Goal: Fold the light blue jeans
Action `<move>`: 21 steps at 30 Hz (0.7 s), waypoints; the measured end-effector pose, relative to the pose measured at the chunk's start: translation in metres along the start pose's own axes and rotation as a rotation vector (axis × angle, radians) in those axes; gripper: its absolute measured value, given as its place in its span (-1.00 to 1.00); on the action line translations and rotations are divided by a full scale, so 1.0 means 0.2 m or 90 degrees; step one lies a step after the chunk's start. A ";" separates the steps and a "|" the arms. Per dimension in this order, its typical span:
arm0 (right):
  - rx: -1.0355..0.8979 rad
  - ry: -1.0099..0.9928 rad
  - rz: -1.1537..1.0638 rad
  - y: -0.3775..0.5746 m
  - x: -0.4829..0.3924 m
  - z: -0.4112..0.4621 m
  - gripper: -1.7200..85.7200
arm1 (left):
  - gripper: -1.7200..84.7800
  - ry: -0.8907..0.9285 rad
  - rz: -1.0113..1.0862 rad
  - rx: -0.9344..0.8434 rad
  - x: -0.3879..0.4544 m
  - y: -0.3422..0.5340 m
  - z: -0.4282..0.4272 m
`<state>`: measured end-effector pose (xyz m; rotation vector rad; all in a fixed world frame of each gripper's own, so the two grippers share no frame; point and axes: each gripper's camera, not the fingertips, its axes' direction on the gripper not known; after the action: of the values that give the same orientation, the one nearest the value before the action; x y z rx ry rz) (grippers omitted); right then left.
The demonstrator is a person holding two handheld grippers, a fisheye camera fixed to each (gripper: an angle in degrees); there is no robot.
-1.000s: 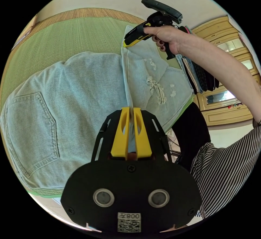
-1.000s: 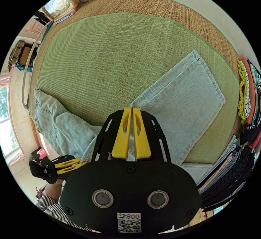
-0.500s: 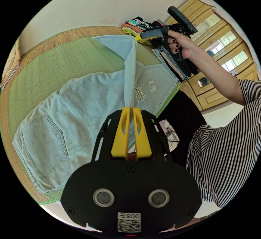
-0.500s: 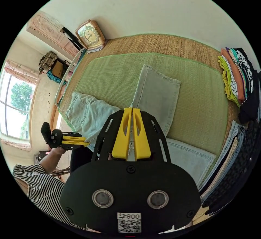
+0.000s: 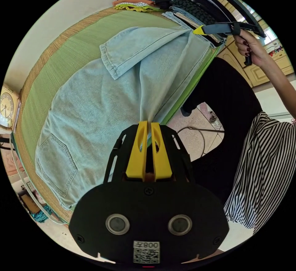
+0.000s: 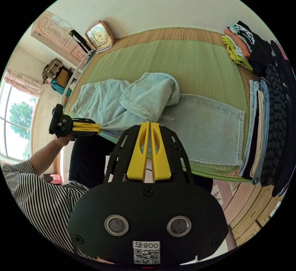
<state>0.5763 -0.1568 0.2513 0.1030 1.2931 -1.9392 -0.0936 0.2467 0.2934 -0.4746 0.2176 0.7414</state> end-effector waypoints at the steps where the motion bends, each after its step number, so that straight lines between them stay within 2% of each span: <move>1: 0.000 0.000 0.003 0.06 0.01 0.00 -0.96 | -0.92 -0.003 -0.001 -0.004 0.01 -0.01 0.00; 10: -0.039 0.007 -0.002 0.36 0.04 0.03 -0.96 | -0.91 -0.010 -0.039 -0.032 0.03 -0.06 0.01; 16: -0.105 0.018 0.029 0.43 0.08 0.14 -0.96 | -0.89 0.068 -0.104 -0.007 -0.07 -0.02 -0.03; 21: -0.129 0.029 0.022 0.45 0.06 0.14 -0.95 | -0.87 0.177 -0.159 0.094 -0.19 0.08 -0.16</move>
<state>0.6353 -0.2018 0.1923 0.0673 1.5002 -1.7743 -0.1323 0.2187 0.2724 -0.4539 0.4607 0.4103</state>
